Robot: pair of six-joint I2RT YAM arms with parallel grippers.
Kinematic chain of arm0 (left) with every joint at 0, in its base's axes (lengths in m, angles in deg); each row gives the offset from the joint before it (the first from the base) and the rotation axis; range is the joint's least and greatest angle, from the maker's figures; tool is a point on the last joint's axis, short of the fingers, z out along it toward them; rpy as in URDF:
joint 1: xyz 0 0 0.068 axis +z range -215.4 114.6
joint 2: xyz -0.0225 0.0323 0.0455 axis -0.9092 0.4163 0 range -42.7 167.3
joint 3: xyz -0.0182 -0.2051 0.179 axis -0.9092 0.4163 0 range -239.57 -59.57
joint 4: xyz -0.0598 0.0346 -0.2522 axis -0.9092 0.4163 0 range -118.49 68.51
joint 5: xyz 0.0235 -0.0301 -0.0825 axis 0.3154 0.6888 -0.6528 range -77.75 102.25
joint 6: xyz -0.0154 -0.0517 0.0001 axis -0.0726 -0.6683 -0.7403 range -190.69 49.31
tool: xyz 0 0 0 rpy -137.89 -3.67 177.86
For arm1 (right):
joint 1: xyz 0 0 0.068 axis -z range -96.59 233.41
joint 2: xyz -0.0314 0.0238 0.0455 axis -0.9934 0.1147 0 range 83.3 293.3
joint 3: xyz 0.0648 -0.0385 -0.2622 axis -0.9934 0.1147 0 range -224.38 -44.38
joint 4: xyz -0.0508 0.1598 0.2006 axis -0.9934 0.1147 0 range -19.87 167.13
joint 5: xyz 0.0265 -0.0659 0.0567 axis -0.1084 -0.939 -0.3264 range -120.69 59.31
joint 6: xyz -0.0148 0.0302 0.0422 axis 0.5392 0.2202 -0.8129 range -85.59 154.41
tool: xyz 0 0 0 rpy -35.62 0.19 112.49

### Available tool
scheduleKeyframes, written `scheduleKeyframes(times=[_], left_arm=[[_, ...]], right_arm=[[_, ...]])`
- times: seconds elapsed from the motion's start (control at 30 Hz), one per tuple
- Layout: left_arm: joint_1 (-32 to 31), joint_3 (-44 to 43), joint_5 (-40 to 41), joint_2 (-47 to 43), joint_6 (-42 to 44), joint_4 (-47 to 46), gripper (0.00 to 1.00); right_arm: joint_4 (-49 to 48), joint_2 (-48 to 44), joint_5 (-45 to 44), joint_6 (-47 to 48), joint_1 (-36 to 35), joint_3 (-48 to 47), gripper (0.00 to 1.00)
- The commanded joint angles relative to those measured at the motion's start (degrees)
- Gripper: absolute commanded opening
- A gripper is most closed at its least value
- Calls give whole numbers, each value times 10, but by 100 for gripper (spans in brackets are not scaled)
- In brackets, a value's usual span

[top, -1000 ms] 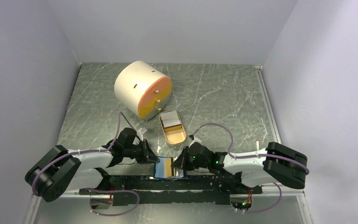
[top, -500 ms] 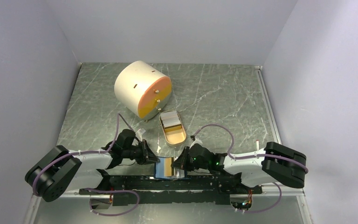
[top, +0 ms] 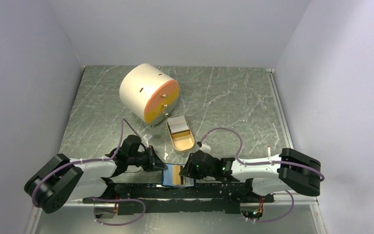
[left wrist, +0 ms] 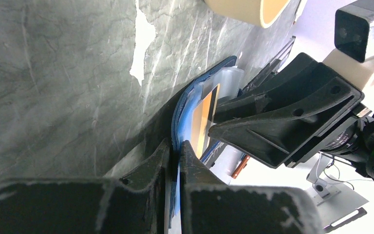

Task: Put the credit cards into the card holder
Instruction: Insert the credit card into the card holder.

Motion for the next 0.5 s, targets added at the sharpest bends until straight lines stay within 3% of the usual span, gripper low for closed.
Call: scheduleKeyframes(times=[0.0, 0.13, 0.27, 0.47], left_arm=[[-3, 1, 4, -7, 5, 2, 9], [-4, 6, 5, -9, 2, -3, 9], [-4, 9, -2, -4, -2, -18, 12], [-6, 4, -3, -5, -4, -21, 18]], right_arm=[[19, 26, -8, 0, -10, -8, 31], [-46, 52, 13, -13, -11, 1, 22], [-63, 66, 11, 1, -12, -12, 21], [-117, 41, 13, 7, -12, 11, 31]])
